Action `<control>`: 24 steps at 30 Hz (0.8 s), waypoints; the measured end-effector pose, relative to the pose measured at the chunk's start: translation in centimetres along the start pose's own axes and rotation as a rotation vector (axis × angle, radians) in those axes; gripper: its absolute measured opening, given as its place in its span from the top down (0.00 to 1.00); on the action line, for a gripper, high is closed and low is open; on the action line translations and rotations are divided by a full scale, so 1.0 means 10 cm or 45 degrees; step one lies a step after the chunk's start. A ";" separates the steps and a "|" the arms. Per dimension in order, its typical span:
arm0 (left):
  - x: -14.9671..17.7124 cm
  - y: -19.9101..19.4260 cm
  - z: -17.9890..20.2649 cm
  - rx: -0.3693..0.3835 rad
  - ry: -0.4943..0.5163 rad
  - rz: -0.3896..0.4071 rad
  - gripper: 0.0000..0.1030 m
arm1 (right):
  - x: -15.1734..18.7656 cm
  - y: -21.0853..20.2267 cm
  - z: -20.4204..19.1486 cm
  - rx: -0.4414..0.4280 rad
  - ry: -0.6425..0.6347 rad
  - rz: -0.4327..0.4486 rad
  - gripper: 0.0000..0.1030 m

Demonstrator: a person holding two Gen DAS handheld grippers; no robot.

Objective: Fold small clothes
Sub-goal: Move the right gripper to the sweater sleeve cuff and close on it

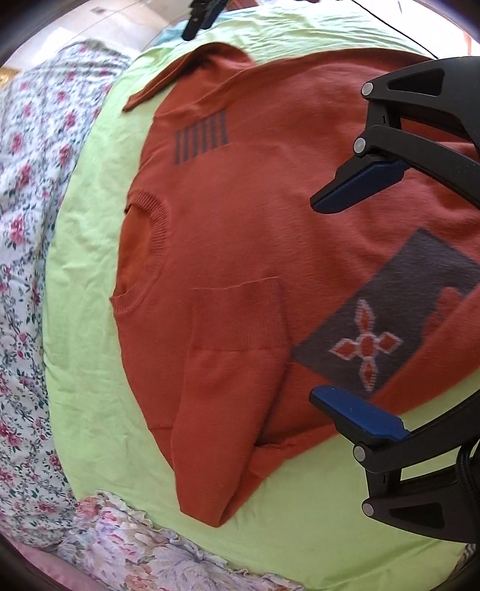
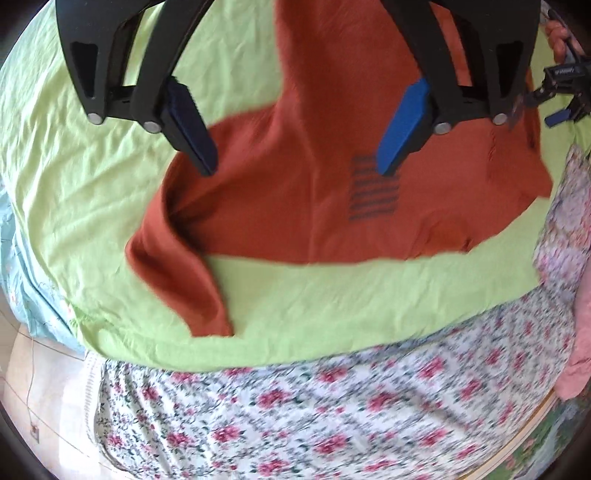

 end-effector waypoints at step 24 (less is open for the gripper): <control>-0.28 0.68 0.05 -0.036 -0.170 -0.125 0.08 | -1.26 2.14 1.01 0.150 0.141 -0.165 0.94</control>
Point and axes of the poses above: each gripper's, at about its wrist camera, not at the fingertips, and y roughly the way its jaws point, z to its right, x to its underside, the point moved 4 cm from there along y, roughly the way its jaws point, and after that the axes turned 2 degrees about z, right-handed, at the moved point
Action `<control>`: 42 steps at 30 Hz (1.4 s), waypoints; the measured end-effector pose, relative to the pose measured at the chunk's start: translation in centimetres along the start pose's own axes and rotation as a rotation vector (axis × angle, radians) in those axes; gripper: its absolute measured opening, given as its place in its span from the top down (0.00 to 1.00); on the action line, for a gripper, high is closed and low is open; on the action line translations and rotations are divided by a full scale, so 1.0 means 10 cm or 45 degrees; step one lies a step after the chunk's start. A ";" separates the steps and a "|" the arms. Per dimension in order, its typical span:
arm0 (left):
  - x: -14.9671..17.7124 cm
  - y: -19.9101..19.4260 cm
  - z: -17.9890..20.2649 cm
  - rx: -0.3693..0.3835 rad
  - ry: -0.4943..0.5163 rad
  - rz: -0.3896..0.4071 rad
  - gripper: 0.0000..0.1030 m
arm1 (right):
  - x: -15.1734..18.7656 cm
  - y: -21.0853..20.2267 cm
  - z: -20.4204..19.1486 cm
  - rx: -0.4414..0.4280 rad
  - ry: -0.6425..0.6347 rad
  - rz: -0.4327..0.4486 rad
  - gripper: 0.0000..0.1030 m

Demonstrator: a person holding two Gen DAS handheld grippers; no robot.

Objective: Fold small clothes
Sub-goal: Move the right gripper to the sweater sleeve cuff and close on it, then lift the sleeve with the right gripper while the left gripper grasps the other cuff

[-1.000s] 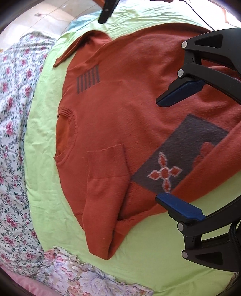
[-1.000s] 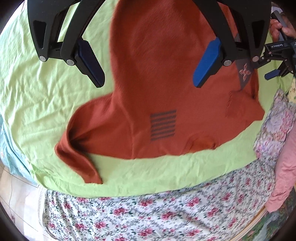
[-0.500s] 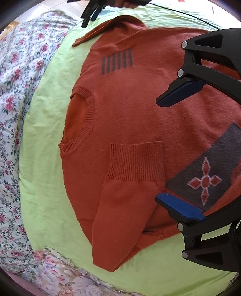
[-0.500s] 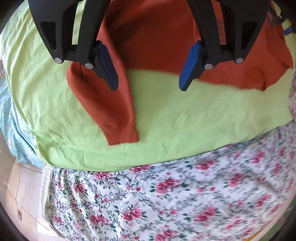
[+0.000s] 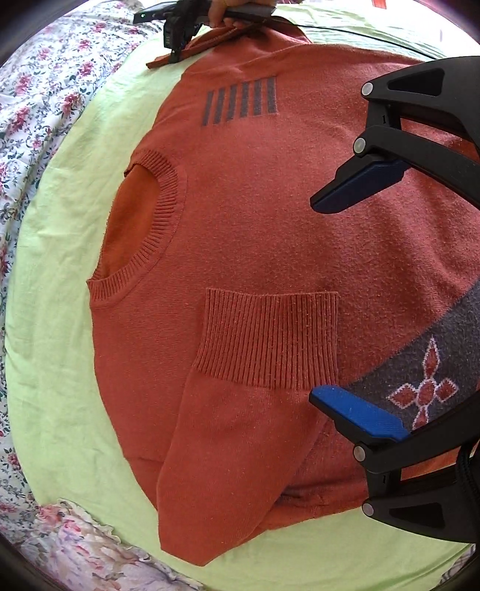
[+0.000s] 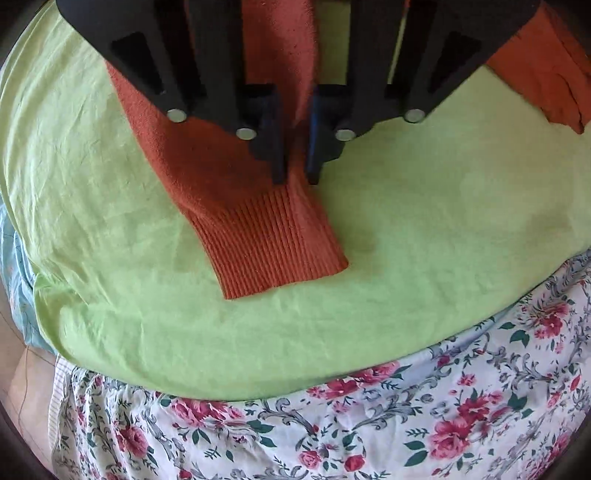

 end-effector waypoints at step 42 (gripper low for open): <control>0.28 -0.20 -0.64 0.284 -0.007 -0.123 0.08 | 2.75 -1.99 -2.39 -0.867 -0.108 -0.211 0.53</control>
Point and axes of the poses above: each gripper's, at about its wrist camera, not at the fingertips, and y roughly the way its jaws point, z to its right, x to its underside, the point moved 4 cm from there along y, roughly the way its jaws point, and after that the axes turned 2 degrees about z, right-handed, at the moved point
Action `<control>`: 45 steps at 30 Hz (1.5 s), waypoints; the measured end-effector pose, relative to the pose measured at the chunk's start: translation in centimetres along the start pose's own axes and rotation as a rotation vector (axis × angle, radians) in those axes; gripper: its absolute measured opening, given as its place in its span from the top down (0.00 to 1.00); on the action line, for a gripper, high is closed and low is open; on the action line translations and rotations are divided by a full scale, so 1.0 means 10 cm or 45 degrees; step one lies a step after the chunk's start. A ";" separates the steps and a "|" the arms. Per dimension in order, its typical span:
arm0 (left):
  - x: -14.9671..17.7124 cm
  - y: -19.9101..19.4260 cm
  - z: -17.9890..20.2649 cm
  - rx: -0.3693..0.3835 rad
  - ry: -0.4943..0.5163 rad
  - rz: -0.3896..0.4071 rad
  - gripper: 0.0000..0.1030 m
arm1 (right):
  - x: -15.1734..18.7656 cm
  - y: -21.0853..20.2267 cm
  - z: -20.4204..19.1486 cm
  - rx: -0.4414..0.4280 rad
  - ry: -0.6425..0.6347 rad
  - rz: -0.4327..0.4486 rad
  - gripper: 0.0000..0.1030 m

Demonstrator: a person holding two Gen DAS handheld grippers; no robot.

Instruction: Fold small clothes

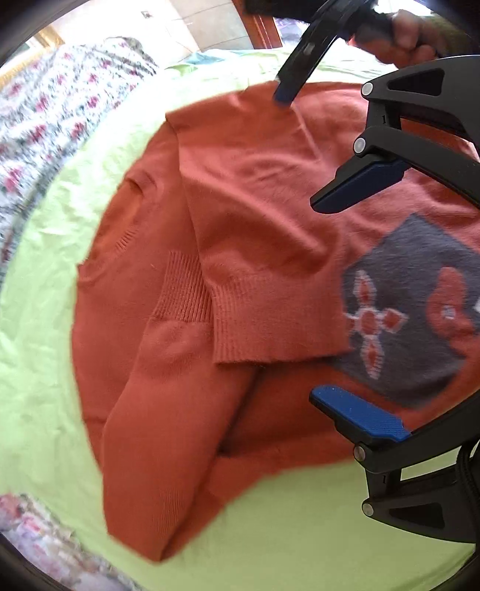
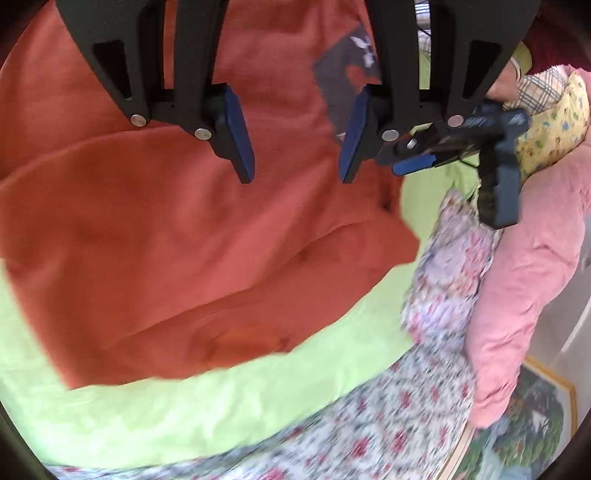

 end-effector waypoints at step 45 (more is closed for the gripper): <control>-0.07 -0.54 -0.67 0.115 -0.143 0.152 0.76 | -0.82 -0.43 0.94 0.407 0.096 0.166 0.63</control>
Point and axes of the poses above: each gripper's, at about its wrist camera, not at the fingertips, and y roughly the way its jaws point, z to its right, x to its underside, the point moved 4 cm from there along y, roughly the way its jaws point, and after that the axes turned 2 degrees about z, right-handed, at the moved point
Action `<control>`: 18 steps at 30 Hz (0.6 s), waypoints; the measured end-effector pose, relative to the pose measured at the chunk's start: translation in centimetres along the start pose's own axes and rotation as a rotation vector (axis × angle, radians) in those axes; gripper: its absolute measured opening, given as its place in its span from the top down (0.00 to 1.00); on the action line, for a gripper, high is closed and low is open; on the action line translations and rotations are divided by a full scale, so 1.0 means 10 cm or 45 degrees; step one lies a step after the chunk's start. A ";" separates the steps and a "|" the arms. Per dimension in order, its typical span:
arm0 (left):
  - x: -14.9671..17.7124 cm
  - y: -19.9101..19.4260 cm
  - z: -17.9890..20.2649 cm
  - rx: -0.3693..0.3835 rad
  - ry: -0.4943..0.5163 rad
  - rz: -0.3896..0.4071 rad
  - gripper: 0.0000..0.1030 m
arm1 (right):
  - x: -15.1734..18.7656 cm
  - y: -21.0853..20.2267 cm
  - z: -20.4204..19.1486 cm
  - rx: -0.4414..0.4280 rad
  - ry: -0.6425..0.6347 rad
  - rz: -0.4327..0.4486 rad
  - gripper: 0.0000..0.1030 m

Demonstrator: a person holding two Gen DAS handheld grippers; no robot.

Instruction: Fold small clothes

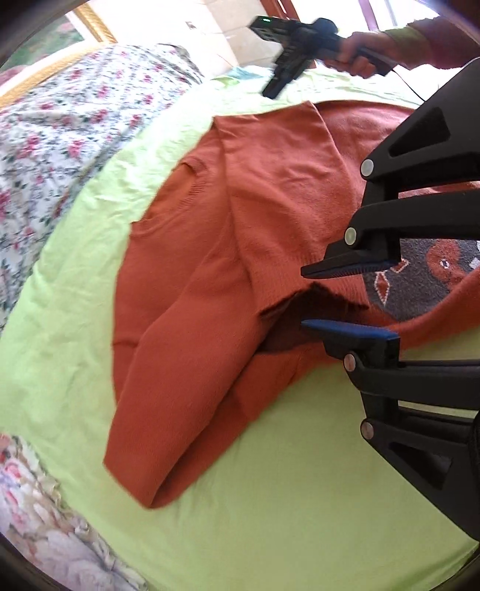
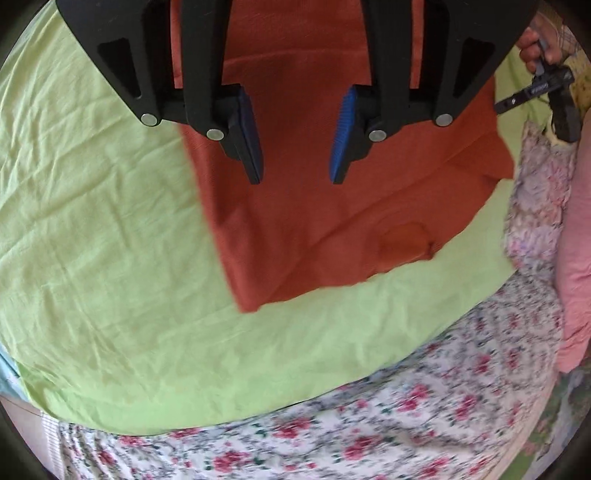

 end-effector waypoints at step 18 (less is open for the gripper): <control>-0.50 0.58 -0.17 -0.112 -0.155 -0.133 0.91 | 0.78 0.17 -0.87 -0.174 -0.113 -0.184 0.62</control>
Point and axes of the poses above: each gripper's, at about its wrist camera, not at the fingertips, and y roughly the way its jaws point, z to its right, x to its underside, the point moved 4 cm from there along y, roughly the way its jaws point, and after that the axes turned 2 degrees about z, right-handed, at the moved point
